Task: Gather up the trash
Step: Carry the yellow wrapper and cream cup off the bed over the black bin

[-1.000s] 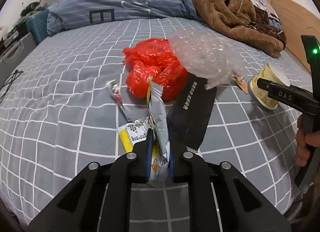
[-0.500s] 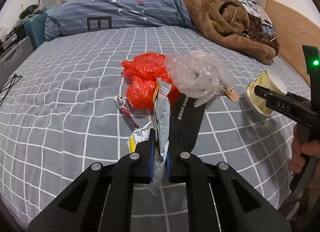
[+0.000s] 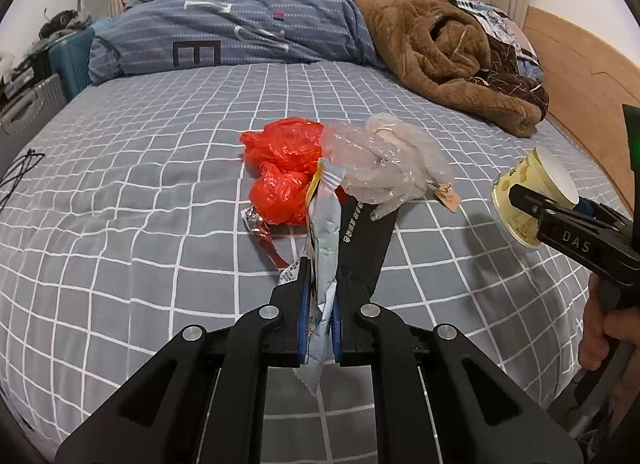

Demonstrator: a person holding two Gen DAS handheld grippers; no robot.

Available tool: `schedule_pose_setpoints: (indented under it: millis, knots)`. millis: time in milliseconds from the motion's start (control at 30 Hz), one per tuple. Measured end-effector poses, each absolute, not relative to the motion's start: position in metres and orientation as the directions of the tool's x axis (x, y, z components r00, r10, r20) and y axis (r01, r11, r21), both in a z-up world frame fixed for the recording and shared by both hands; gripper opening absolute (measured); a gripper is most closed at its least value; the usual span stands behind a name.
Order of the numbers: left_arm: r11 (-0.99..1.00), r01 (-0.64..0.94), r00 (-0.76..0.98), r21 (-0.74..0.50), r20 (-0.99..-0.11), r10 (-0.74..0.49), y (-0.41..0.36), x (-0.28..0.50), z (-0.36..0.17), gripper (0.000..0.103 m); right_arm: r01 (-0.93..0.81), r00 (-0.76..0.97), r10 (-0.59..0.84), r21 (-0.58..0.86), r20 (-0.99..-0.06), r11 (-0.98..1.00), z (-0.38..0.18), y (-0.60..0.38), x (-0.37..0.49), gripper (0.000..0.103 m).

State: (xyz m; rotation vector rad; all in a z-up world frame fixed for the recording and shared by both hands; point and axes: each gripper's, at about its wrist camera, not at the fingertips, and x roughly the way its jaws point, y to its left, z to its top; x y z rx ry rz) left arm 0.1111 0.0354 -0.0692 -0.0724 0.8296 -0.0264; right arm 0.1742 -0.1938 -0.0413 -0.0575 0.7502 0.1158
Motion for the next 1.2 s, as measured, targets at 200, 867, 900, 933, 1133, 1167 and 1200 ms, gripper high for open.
schedule_pose_setpoints:
  millis: [200,867,900,933,1133,1167,1200]
  knots:
    - [0.997,-0.023,0.663,-0.076,-0.747,-0.042,0.039,0.102,-0.067,0.008,-0.131,0.725,0.086,-0.014,-0.684,0.991,-0.039,-0.192,0.162,0.072]
    - [0.997,-0.013,0.676,-0.082,-0.735,-0.052,0.038,0.065,-0.054,0.008,-0.154,0.730,0.084,-0.044,-0.679,0.987,-0.034,-0.179,0.125,0.072]
    - [0.997,-0.014,0.676,-0.080,-0.735,-0.049,0.038,0.063,-0.053,0.008,-0.155,0.731,0.084,-0.045,-0.677,0.987,-0.034,-0.179,0.123,0.072]
    - [0.997,-0.015,0.676,-0.080,-0.735,-0.049,0.037,0.062,-0.053,0.008,-0.157,0.732,0.086,-0.045,-0.676,0.987,-0.033,-0.178,0.120,0.072]
    - [0.997,-0.021,0.675,-0.078,-0.737,-0.043,0.035,0.053,-0.051,0.008,-0.165,0.735,0.094,-0.043,-0.672,0.985,-0.029,-0.175,0.105,0.072]
    - [0.997,-0.022,0.674,-0.078,-0.737,-0.043,0.035,0.051,-0.050,0.008,-0.166,0.736,0.094,-0.045,-0.670,0.985,-0.027,-0.175,0.104,0.072]
    - [0.997,-0.023,0.673,-0.078,-0.739,-0.043,0.035,0.049,-0.050,0.008,-0.168,0.739,0.094,-0.047,-0.667,0.985,-0.026,-0.174,0.100,0.072]
